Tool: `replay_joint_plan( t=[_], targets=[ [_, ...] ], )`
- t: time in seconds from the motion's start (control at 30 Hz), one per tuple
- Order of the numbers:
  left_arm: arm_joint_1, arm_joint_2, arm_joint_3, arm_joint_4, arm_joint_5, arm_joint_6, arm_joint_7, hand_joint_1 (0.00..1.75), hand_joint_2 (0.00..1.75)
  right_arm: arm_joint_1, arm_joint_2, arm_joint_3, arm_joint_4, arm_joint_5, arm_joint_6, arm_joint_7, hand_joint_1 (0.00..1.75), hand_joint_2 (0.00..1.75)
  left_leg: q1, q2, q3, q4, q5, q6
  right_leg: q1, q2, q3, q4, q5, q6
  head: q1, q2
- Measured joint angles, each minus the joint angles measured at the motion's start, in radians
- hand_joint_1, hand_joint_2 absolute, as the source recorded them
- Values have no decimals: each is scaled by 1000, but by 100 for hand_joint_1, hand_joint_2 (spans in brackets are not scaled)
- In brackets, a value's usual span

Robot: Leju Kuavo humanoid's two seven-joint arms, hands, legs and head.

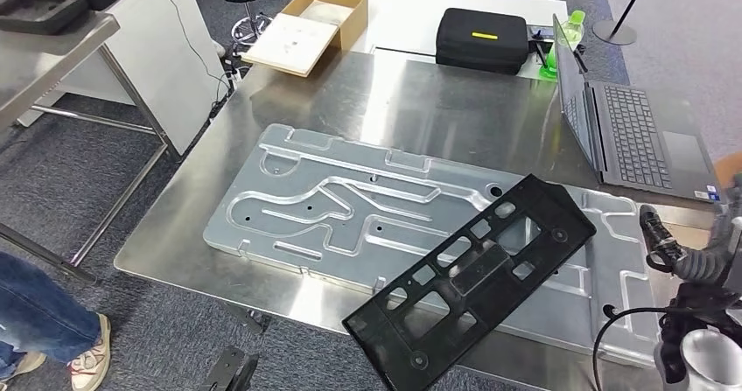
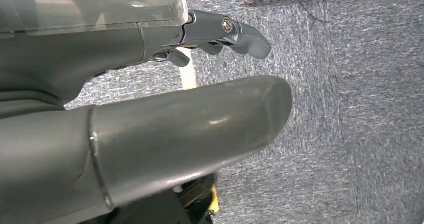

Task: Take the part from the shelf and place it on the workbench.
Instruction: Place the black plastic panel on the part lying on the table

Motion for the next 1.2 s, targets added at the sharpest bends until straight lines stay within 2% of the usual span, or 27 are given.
replay_joint_plan(
  t=[0.03,0.1,0.17,0.23,0.3,0.37,0.4,0.43,0.47,0.5,0.53,0.57,0.6,0.63,0.7,0.77,0.83,0.87,0.9,0.93,0.97,1.0,1.03,1.07,1.13,1.2],
  targets=[
    [0,1,0,0,-1,0,-1,0,0,-2,5,0,-3,44,-25,-51,0,0,-2,0,30,-66,26,6,2,0,0,1,-1,1,0,0],
    [0,2,0,0,-3,-1,-2,0,0,-5,17,3,-23,140,-69,-153,0,0,-7,-1,64,-145,47,13,3,1,-2,2,-1,8,0,0],
    [2,3,0,0,-6,-2,-3,0,0,-2,29,18,-72,275,-124,-252,0,0,-8,-1,67,-157,49,17,2,1,-5,2,1,18,0,0],
    [1,2,0,0,-8,-3,-2,0,0,0,40,55,-144,490,-212,-336,0,0,-4,0,73,-169,56,26,1,0,-7,14,-9,28,0,0],
    [-6,1,0,0,-11,-1,1,0,0,-3,52,105,-215,749,-295,-393,0,0,1,0,79,-178,63,33,-2,-1,-41,94,-60,34,1,0],
    [-13,0,0,1,-15,2,6,0,0,-5,78,151,-270,974,-329,-437,0,0,1,-5,77,-178,63,35,-7,-2,-102,220,-119,40,1,0],
    [-15,-1,0,3,-17,3,9,0,0,-6,93,167,-291,1054,-332,-455,0,0,2,-10,76,-177,63,35,-10,-2,-121,259,-128,42,1,0],
    [-16,-3,0,5,-19,3,11,0,0,-8,108,182,-310,1120,-334,-472,0,0,2,-17,75,-175,63,34,-13,-2,-123,264,-118,44,1,0],
    [-18,-5,0,6,-20,3,13,0,0,-12,119,193,-325,1162,-335,-483,0,0,2,-24,75,-172,62,32,-15,0,-105,230,-90,45,1,0],
    [-20,-7,0,8,-21,3,14,0,0,-18,128,204,-337,1191,-336,-491,0,0,3,-32,75,-168,61,30,-16,6,-72,167,-54,45,1,0],
    [-23,-8,0,8,-21,3,14,0,0,-25,136,215,-348,1209,-337,-496,0,0,4,-40,73,-164,60,25,-17,21,-38,102,-30,44,1,0],
    [-27,-10,0,8,-21,3,14,0,0,-31,144,225,-357,1220,-337,-498,0,0,4,-48,70,-160,59,20,-16,34,-11,48,-13,41,1,0],
    [-31,-11,0,9,-21,3,14,0,0,-35,151,232,-365,1225,-337,-499,0,0,4,-56,67,-158,59,13,-14,41,3,18,-8,39,1,0],
    [-33,-12,0,9,-22,3,14,0,0,-39,158,238,-371,1223,-337,-500,0,0,5,-63,64,-158,61,6,-11,43,6,8,-12,35,0,0],
    [-33,-12,0,9,-23,3,13,0,0,-46,170,243,-382,1203,-338,-505,0,0,8,-73,60,-160,63,-7,-10,26,7,1,-5,23,0,0],
    [-33,-12,0,9,-25,4,12,0,0,-54,185,245,-392,1175,-338,-516,0,0,8,-57,43,-124,39,-16,-12,8,12,-9,0,8,-1,0],
    [-34,-12,0,9,-27,4,10,0,0,-58,197,244,-400,1152,-338,-532,0,0,9,-31,-8,-16,-21,-20,-10,-11,14,-14,1,-2,-2,0],
    [-34,-13,0,9,-27,4,10,0,0,-59,203,244,-403,1141,-338,-541,0,0,9,-25,-40,49,-49,-22,-8,-21,13,-13,0,-5,-3,0],
    [-33,-13,0,9,-27,5,10,0,0,-60,210,243,-404,1132,-338,-549,0,0,10,-21,-63,97,-64,-23,-6,-31,12,-12,-1,-6,-3,0],
    [-31,-13,0,9,-27,6,9,0,0,-61,216,242,-405,1123,-338,-556,0,0,10,-18,-70,112,-60,-24,-5,-41,12,-10,-3,-7,-3,0],
    [-30,-13,0,9,-27,7,9,0,0,-62,222,240,-407,1114,-338,-561,0,0,10,-13,-58,89,-38,-24,-4,-51,12,-8,-5,-6,-3,0],
    [-29,-13,0,9,-28,8,9,0,0,-64,228,238,-409,1108,-338,-564,0,0,10,-2,-28,32,-4,-22,-4,-61,13,-5,-7,-4,-3,0],
    [-30,-13,1,9,-28,9,9,0,0,-66,232,236,-412,1104,-338,-566,0,0,9,19,7,-38,25,-19,-3,-69,14,-2,-11,-1,-3,0],
    [-32,-13,1,9,-28,9,8,0,0,-67,236,234,-414,1102,-338,-566,0,0,6,36,35,-95,44,-14,-1,-78,15,2,-14,3,-2,0],
    [-34,-13,1,9,-28,9,7,0,0,-71,239,231,-418,1099,-338,-567,0,0,0,53,56,-147,53,-4,4,-94,16,5,-19,11,-2,0],
    [-32,-13,1,9,-28,10,7,0,0,-75,243,228,-420,1094,-338,-567,0,0,-2,33,54,-151,57,7,5,-107,18,4,-21,22,-2,0]
  ],
)
